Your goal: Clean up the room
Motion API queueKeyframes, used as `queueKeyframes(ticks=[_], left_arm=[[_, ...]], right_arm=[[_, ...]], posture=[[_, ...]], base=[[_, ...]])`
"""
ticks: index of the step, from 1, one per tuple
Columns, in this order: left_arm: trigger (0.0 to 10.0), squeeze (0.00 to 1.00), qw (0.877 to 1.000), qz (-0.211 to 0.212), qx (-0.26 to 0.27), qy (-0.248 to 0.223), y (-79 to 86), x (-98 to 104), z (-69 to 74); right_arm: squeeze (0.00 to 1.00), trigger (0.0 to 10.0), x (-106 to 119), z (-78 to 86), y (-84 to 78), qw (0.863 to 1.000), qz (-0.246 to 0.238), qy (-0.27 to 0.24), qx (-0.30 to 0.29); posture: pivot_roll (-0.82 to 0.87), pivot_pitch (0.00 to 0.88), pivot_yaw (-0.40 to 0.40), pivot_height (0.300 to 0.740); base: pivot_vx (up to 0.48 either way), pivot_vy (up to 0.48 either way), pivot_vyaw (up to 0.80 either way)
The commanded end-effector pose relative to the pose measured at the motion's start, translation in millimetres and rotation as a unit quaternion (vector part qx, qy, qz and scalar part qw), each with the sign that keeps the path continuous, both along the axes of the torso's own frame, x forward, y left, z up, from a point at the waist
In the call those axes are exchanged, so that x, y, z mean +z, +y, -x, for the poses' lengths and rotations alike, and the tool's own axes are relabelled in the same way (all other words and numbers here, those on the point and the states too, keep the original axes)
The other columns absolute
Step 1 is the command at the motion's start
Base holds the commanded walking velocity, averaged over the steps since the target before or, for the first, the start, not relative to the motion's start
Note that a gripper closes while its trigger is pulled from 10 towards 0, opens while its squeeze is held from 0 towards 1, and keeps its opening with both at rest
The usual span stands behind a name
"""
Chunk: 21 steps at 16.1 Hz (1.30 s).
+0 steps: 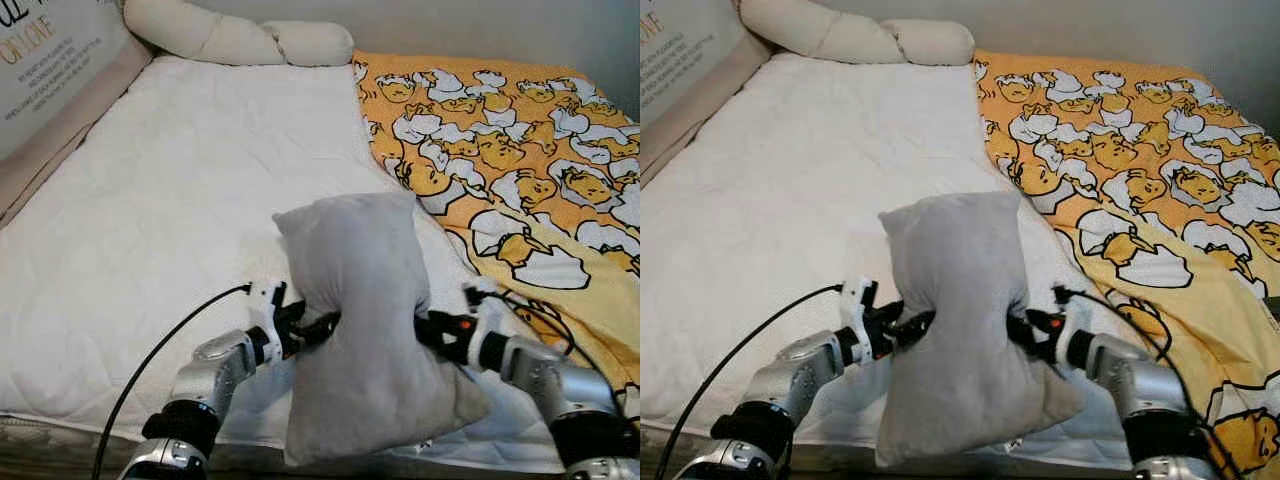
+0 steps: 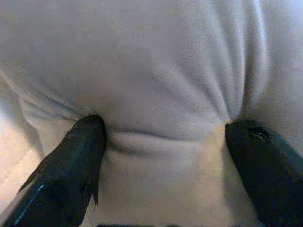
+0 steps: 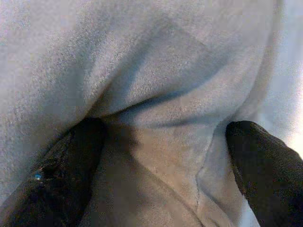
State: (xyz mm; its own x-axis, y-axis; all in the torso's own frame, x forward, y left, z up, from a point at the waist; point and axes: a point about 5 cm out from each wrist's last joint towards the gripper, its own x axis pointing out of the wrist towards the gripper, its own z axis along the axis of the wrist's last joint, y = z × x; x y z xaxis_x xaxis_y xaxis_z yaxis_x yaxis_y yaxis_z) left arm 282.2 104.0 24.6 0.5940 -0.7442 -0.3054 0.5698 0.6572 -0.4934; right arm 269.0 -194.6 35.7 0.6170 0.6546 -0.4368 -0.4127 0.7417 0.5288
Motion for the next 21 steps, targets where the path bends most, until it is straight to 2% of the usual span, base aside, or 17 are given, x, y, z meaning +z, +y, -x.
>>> queueKeyframes(ticks=[1,2,4,7,10,12,14,16,21], left_arm=[[1.3,0.00,0.999,-0.006,-0.036,0.023,-17.0,-6.2,5.3],[0.0,0.00,0.999,0.000,-0.037,0.023,-17.7,-4.7,4.2],[0.0,0.00,0.999,0.005,-0.037,0.027,-17.7,-3.5,3.8],[0.0,0.00,0.999,-0.001,-0.035,0.035,-15.2,-3.9,3.1],[0.0,0.00,0.999,-0.006,-0.035,0.036,-14.7,-4.6,4.0],[0.0,0.00,0.999,-0.017,-0.031,0.028,-12.9,-3.0,2.9],[0.0,0.00,0.999,-0.014,-0.026,0.022,-12.0,0.1,1.3],[0.0,0.00,1.000,-0.011,-0.020,0.017,-11.4,4.2,-0.8],[0.0,0.00,1.000,-0.017,-0.007,0.002,-9.0,12.2,-4.6]], right_arm=[[0.00,2.8,-3.4,0.0,13.5,1.000,-0.007,0.002,0.027],[0.00,0.0,-5.7,0.2,17.5,0.999,-0.007,0.004,0.036],[0.00,0.0,-8.4,2.2,21.9,0.999,-0.006,0.011,0.053],[0.00,0.0,-12.0,0.6,23.0,0.999,-0.010,0.032,0.028],[0.00,0.0,-12.7,-1.8,27.5,0.999,-0.008,0.034,0.029],[0.00,0.0,-9.2,-6.9,31.2,0.999,0.001,0.021,0.024],[0.00,0.0,-3.8,-10.0,34.9,1.000,-0.013,0.007,0.027],[0.00,0.0,3.7,-16.9,37.4,0.999,-0.017,-0.032,0.017],[0.00,0.0,8.4,-15.4,47.0,0.999,-0.036,-0.026,0.022]], posture=[[-0.08,0.000,-0.052,0.740],[-0.08,0.000,-0.052,0.740],[-0.08,0.000,-0.052,0.740],[-0.07,0.000,-0.056,0.740],[-0.07,0.000,-0.061,0.740],[-0.07,0.000,-0.061,0.740],[-0.06,0.000,-0.062,0.740],[-0.06,0.000,-0.064,0.740],[-0.06,0.000,-0.066,0.740]], base=[[0.000,0.000,0.00],[0.000,0.000,0.00],[0.000,0.000,0.00],[0.000,0.000,0.00],[0.000,0.000,0.00],[0.000,0.000,0.00],[0.000,0.000,0.00],[0.000,0.000,0.00],[0.000,0.000,0.00]])
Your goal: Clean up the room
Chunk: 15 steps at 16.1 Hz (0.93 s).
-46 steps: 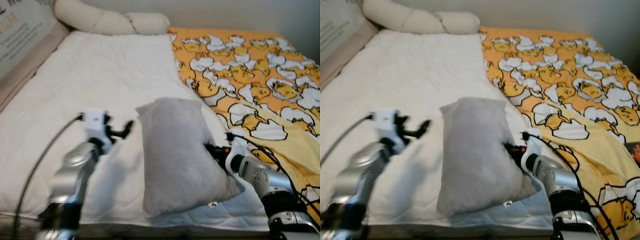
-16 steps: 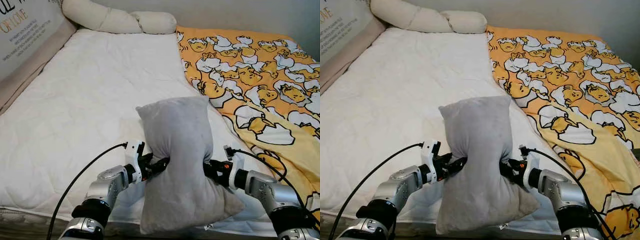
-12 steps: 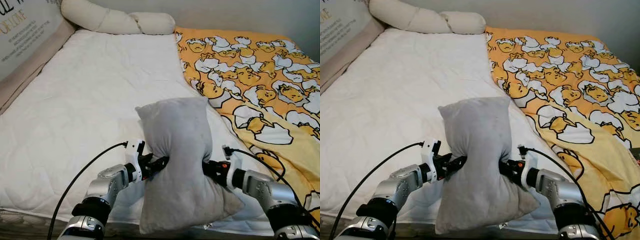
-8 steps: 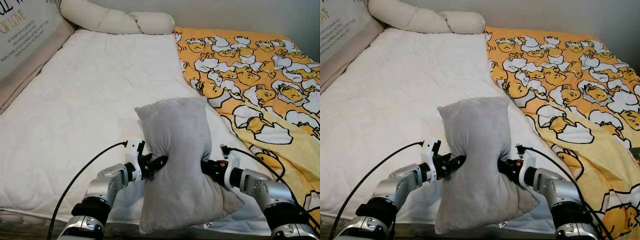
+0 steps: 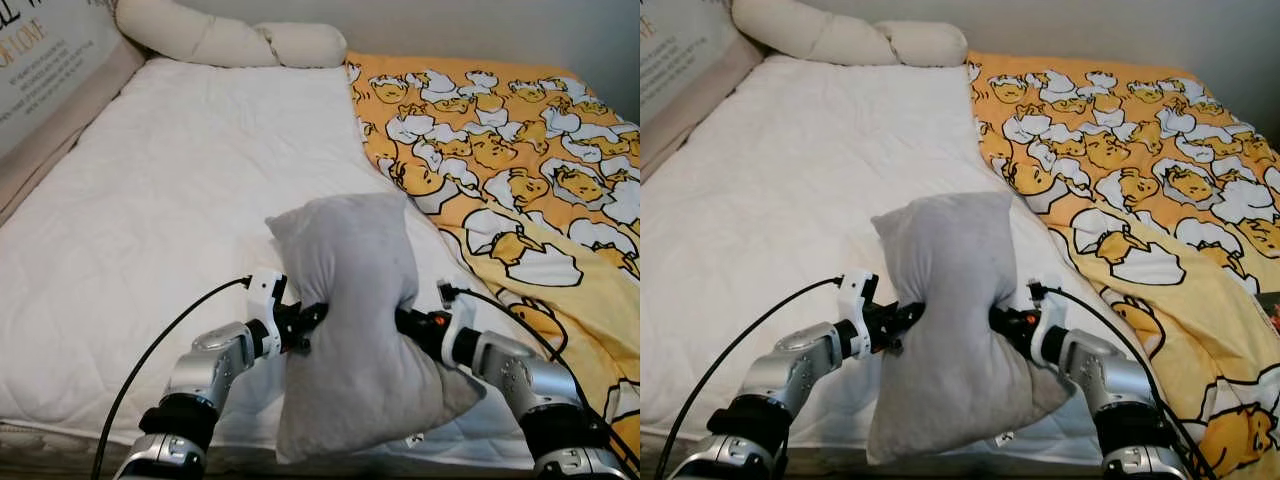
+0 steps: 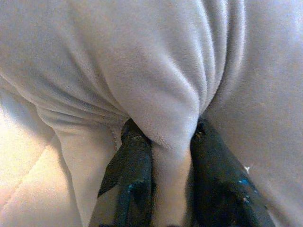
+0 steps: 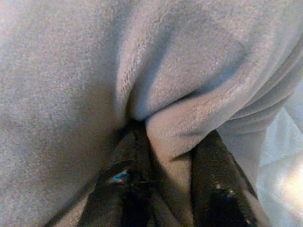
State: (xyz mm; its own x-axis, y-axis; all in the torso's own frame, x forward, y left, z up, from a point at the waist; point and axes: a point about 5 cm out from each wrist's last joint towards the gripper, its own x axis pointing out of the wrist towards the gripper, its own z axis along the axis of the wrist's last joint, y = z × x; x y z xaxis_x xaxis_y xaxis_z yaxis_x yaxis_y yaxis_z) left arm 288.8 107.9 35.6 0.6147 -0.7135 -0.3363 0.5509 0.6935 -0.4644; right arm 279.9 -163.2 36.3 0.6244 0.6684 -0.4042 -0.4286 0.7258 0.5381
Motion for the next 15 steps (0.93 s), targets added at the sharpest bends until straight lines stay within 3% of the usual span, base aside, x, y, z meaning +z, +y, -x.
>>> queueKeyframes(ticks=[1,6,9,15], left_arm=[[0.0,0.00,1.000,0.007,-0.019,-0.004,-13.1,4.9,0.9],[0.0,0.00,0.999,0.016,-0.012,-0.040,-15.3,25.0,-4.8],[0.0,0.00,0.997,0.013,-0.008,-0.074,-13.1,43.1,-8.5],[0.0,0.00,0.985,-0.019,0.027,-0.171,2.9,104.9,-8.0]], right_arm=[[0.00,0.0,9.3,-5.0,17.5,0.999,-0.029,-0.012,0.015],[0.00,0.0,35.0,-11.5,35.7,0.997,-0.046,-0.058,0.028],[0.00,0.0,51.3,-18.0,38.0,0.995,-0.050,-0.082,0.014],[0.00,0.0,103.2,-19.7,52.2,0.985,-0.084,-0.151,-0.004]], posture=[[-0.06,0.000,-0.066,0.740],[-0.05,0.000,-0.067,0.740],[-0.06,0.000,-0.065,0.740],[-0.06,0.000,-0.043,0.740]], base=[[0.000,0.000,0.00],[0.000,0.000,0.00],[0.000,0.000,0.00],[0.000,0.000,0.00]])
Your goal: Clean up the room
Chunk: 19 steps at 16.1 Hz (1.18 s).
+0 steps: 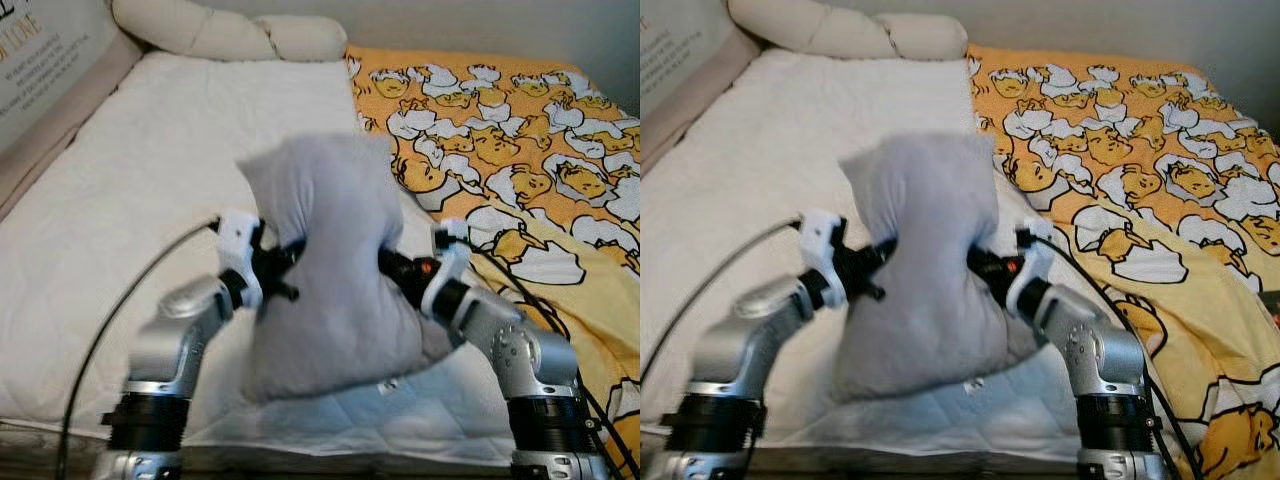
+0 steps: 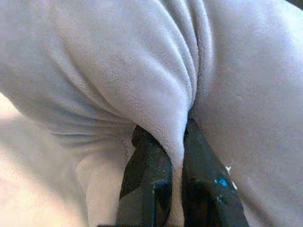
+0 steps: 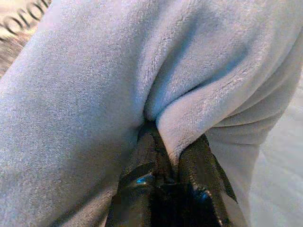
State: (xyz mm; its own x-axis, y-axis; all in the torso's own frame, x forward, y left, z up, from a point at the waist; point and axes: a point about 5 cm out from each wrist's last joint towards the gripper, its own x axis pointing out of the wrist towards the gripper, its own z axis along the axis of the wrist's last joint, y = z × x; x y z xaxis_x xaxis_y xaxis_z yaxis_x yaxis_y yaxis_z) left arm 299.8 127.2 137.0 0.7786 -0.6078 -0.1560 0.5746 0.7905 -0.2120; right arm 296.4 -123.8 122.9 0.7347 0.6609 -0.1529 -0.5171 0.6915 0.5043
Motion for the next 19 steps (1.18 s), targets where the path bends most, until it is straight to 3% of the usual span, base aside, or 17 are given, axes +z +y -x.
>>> queueKeyframes(ticks=[1,5,6,7,10,13,19], left_arm=[[0.0,0.00,0.999,0.018,-0.029,-0.013,-14.7,11.4,4.8],[0.0,0.00,0.999,-0.008,0.007,-0.034,-7.0,22.9,12.5],[3.8,0.00,0.998,-0.027,0.018,-0.048,-5.2,23.4,15.0],[10.0,0.00,0.997,-0.048,0.032,-0.054,-3.5,22.5,15.5],[10.0,0.00,0.992,-0.072,0.092,-0.052,2.6,22.3,13.4],[10.0,0.00,0.992,-0.077,0.083,-0.059,0.9,23.9,14.3],[10.0,0.00,0.989,-0.099,0.088,-0.060,-1.2,22.4,12.3]], right_arm=[[0.00,0.0,21.1,-1.8,15.0,0.999,-0.022,-0.031,0.026],[0.00,0.0,26.5,4.2,18.8,0.998,-0.007,-0.061,0.010],[0.00,6.9,24.8,5.4,17.9,0.998,0.010,-0.066,-0.014],[0.00,10.0,23.9,7.5,19.2,0.997,0.015,-0.067,-0.022],[0.00,10.0,18.8,13.1,20.6,0.996,0.014,-0.055,-0.063],[0.00,10.0,18.6,13.5,19.0,0.994,0.022,-0.064,-0.081],[0.00,10.0,12.7,17.6,17.6,0.987,0.086,-0.081,-0.107]], posture=[[-0.06,0.000,-0.040,0.740],[-0.06,0.000,-0.033,0.740],[-0.06,0.000,-0.033,0.740],[-0.06,0.000,-0.032,0.740],[-0.05,0.000,-0.030,0.740],[-0.05,0.000,-0.029,0.740],[-0.04,0.000,-0.026,0.740]], base=[[0.000,0.000,0.00],[0.000,0.000,0.00],[0.000,0.000,0.00],[0.000,0.000,0.00],[0.000,0.000,0.00],[0.000,0.000,0.00],[0.000,0.317,0.00]])
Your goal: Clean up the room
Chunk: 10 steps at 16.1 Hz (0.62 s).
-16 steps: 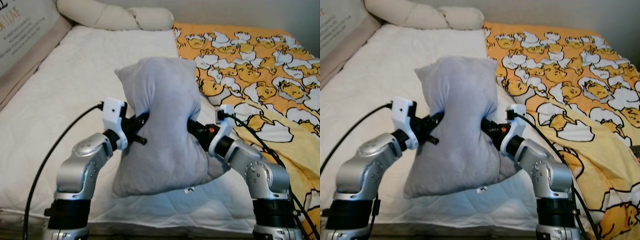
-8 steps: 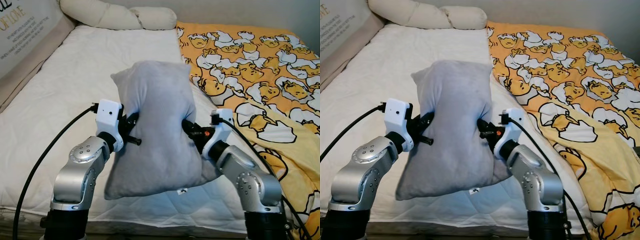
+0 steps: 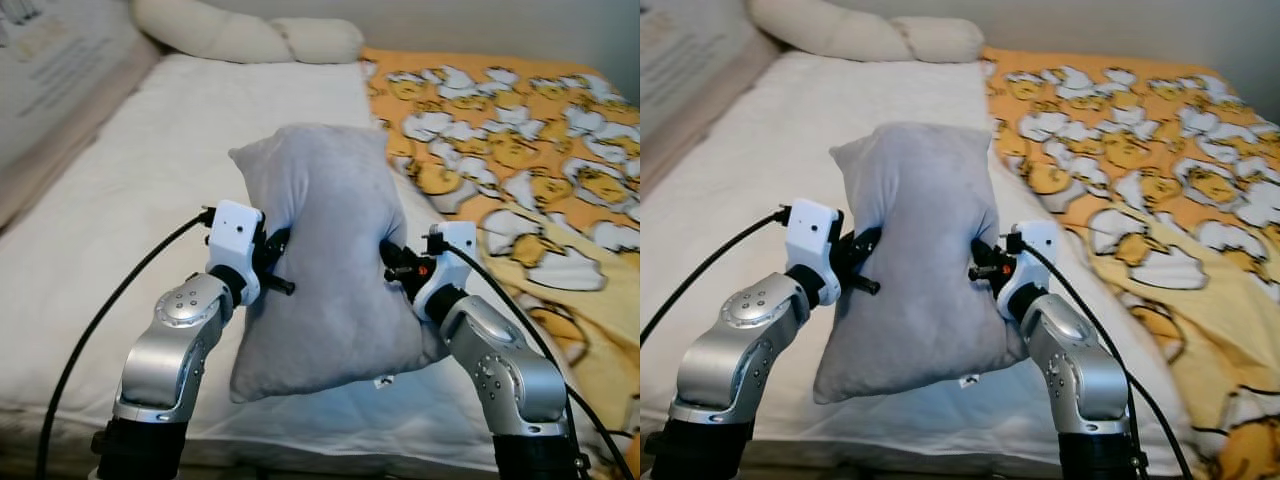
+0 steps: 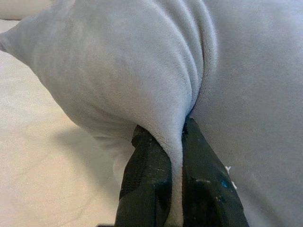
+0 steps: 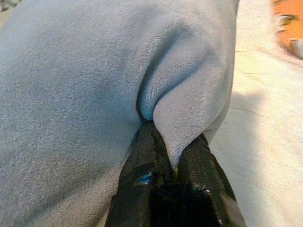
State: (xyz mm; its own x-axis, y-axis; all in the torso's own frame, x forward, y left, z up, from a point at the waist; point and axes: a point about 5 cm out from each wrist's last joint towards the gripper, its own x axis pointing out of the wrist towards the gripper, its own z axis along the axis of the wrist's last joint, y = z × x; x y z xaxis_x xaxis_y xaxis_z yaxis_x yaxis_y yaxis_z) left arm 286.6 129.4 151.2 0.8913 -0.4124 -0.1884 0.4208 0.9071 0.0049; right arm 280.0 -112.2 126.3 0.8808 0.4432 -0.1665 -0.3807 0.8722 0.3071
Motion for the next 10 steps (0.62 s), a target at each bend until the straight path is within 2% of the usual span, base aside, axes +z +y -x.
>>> queueKeyframes(ticks=[1,4,7,10], left_arm=[[10.0,0.00,1.000,-0.003,-0.008,-0.017,-3.4,8.8,-1.8],[10.0,0.00,1.000,-0.013,-0.007,-0.019,-3.6,8.1,-3.1],[10.0,0.00,1.000,-0.017,-0.013,-0.019,-3.4,8.8,-3.1],[10.0,0.00,0.999,-0.024,-0.014,-0.018,-1.3,7.4,-3.2]], right_arm=[[0.00,10.0,9.1,1.6,5.6,1.000,0.006,-0.029,0.002],[0.00,10.0,5.9,3.1,0.1,0.999,0.026,-0.037,-0.022],[0.00,10.0,7.0,4.5,-2.0,0.999,-0.016,-0.028,-0.009],[0.00,10.0,5.1,5.3,-0.8,0.999,-0.020,-0.026,-0.008]], posture=[[-0.04,0.000,-0.030,0.740],[-0.03,0.000,-0.030,0.740],[-0.03,0.000,-0.031,0.740],[-0.02,0.000,-0.038,0.740]], base=[[0.000,0.341,0.00],[0.000,0.341,0.00],[0.000,0.344,0.00],[0.000,0.341,0.00]])
